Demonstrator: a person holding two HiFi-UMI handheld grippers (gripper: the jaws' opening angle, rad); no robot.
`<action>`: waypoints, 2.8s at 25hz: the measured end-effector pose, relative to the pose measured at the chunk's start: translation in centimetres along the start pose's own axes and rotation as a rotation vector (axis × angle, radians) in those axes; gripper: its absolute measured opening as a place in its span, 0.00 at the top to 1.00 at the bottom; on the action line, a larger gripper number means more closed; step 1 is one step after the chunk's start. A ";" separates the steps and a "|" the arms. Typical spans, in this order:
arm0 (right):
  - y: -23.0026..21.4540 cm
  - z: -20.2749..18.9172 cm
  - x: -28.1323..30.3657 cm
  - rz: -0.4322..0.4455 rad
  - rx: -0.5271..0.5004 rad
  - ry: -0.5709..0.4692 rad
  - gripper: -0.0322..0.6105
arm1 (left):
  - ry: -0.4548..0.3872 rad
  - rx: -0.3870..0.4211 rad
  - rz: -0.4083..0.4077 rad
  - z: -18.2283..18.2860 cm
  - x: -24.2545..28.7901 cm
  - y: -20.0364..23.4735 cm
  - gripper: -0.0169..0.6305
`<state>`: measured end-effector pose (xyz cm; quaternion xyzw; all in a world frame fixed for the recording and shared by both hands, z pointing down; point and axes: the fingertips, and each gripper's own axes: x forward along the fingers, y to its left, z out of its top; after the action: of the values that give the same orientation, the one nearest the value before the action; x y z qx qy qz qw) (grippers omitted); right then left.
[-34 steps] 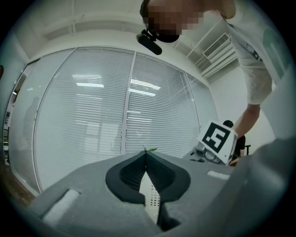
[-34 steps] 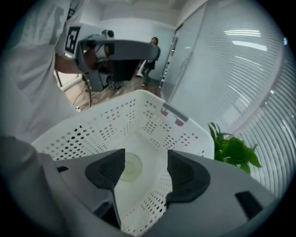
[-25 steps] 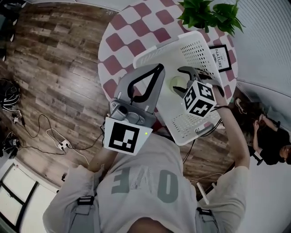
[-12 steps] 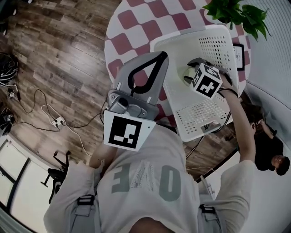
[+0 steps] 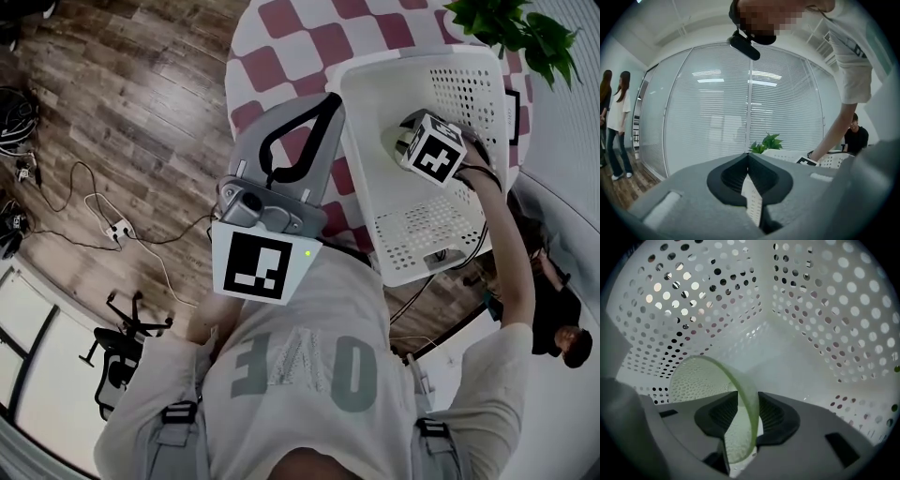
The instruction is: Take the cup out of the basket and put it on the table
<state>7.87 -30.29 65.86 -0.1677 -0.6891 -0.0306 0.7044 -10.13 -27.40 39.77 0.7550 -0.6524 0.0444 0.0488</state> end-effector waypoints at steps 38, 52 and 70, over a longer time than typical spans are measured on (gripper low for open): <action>-0.5 4.8 -14.0 -0.320 0.160 -0.359 0.91 | -0.115 0.100 -0.087 6.0 -0.6 -2.5 0.97; 5.2 1.1 -30.1 -0.644 0.588 -0.874 0.91 | -0.250 0.187 -0.291 13.0 0.1 -9.3 0.97; 16.4 -6.9 -38.9 -1.238 1.076 -1.476 0.91 | -0.375 0.110 -0.492 17.8 -0.9 -15.2 0.97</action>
<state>17.07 -24.05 24.53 0.5578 -0.8285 0.0335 -0.0362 4.81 -26.70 21.78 0.8867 -0.4444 -0.0734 -0.1040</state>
